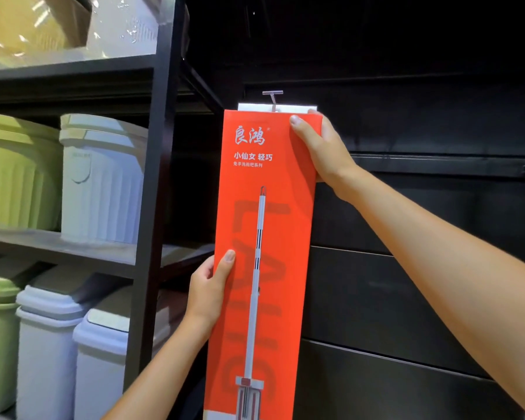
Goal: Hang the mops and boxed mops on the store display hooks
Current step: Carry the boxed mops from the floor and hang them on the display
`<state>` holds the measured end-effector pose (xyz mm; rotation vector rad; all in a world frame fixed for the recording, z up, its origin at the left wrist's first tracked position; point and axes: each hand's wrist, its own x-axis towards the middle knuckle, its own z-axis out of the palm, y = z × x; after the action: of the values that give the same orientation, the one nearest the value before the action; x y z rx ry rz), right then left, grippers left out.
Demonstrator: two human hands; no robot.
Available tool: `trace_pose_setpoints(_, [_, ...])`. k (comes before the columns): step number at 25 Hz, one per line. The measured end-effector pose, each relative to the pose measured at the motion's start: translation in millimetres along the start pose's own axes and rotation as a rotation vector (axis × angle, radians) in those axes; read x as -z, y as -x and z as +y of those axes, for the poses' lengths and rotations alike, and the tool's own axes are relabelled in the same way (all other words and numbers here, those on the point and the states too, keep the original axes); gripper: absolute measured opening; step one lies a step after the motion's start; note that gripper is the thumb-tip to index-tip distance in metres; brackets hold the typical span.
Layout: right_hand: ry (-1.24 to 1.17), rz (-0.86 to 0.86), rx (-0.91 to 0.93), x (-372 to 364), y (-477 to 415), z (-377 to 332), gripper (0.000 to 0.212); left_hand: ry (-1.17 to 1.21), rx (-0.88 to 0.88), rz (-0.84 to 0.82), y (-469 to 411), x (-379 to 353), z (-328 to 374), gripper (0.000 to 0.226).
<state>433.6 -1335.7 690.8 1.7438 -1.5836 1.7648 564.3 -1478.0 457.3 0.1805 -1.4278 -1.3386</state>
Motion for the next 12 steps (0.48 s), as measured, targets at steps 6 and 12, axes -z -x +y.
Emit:
trace_pose_setpoints(6, [0.053,0.035,-0.039,-5.5,-3.5,4.0,0.054,0.028,0.029,-0.025,-5.0,3.9,-6.9,0.05])
trace_pose_setpoints(12, [0.193,0.064,-0.109,-9.2,0.6,13.4,0.091,0.012,0.064,-0.031,-1.7,6.5,-17.9,0.055])
